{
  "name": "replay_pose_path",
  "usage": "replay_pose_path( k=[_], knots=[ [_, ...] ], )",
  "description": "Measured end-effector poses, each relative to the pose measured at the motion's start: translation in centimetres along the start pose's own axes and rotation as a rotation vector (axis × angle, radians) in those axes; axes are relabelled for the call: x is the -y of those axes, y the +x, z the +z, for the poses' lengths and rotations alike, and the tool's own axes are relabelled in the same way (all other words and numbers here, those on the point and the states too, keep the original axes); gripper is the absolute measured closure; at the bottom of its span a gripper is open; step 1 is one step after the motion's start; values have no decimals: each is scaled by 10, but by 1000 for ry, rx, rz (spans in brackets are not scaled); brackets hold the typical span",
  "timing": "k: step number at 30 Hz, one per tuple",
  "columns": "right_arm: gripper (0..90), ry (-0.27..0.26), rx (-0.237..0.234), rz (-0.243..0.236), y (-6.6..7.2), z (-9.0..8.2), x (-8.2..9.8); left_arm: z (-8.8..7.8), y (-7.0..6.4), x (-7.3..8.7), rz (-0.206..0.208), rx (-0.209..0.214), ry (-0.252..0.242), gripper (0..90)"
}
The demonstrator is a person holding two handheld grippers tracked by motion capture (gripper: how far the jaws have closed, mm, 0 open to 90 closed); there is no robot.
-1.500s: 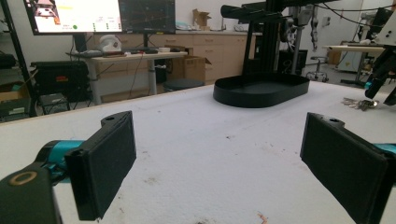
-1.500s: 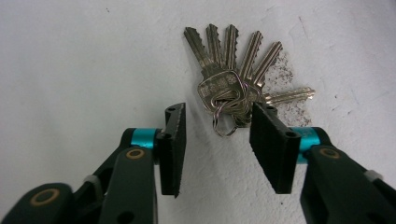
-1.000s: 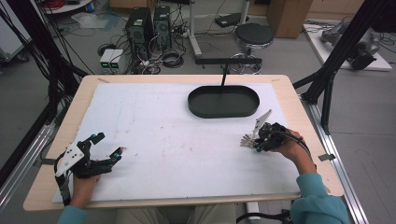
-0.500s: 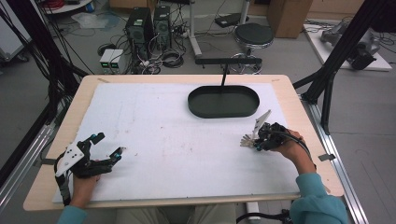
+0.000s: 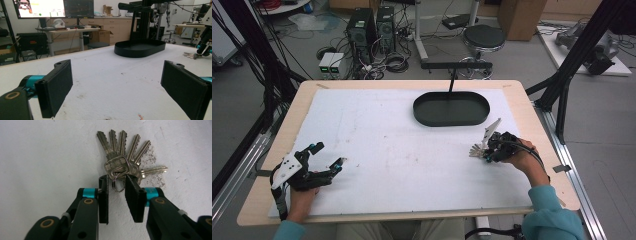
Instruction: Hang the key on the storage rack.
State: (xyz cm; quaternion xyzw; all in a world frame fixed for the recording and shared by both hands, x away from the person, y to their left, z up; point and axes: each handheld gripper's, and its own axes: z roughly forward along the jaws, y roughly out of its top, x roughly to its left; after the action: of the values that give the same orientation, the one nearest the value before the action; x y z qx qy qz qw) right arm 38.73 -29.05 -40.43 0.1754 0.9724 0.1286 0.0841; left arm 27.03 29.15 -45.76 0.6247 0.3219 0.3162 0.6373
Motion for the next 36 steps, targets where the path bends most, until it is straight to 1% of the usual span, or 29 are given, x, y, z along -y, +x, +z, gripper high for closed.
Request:
replay_pose_path(
  k=[4,13,14,21,23,25,28,29,31,36],
  knots=[
    [777,0,2,-7,-1,0,0,0,0,0,1,0,0,109],
    [825,7,17,10,-1,0,0,0,0,0,0,0,0,109],
    [828,1,21,11,-2,-1,0,0,0,0,0,0,1,109],
    [840,4,28,26,-3,-1,0,0,0,0,0,0,0,108],
    [847,-3,36,20,-4,-1,0,0,0,0,0,0,0,109],
    [846,-5,36,29,-4,-2,0,0,0,0,-1,1,0,109],
    [846,-13,39,23,-3,-3,0,0,0,0,0,0,0,108],
    [851,-10,37,33,-3,-3,0,0,0,0,0,0,0,109],
    [861,-9,39,26,-4,-2,0,0,0,0,1,0,0,109],
    [868,-6,44,30,-4,-2,0,0,0,0,1,0,0,109]
  ],
)
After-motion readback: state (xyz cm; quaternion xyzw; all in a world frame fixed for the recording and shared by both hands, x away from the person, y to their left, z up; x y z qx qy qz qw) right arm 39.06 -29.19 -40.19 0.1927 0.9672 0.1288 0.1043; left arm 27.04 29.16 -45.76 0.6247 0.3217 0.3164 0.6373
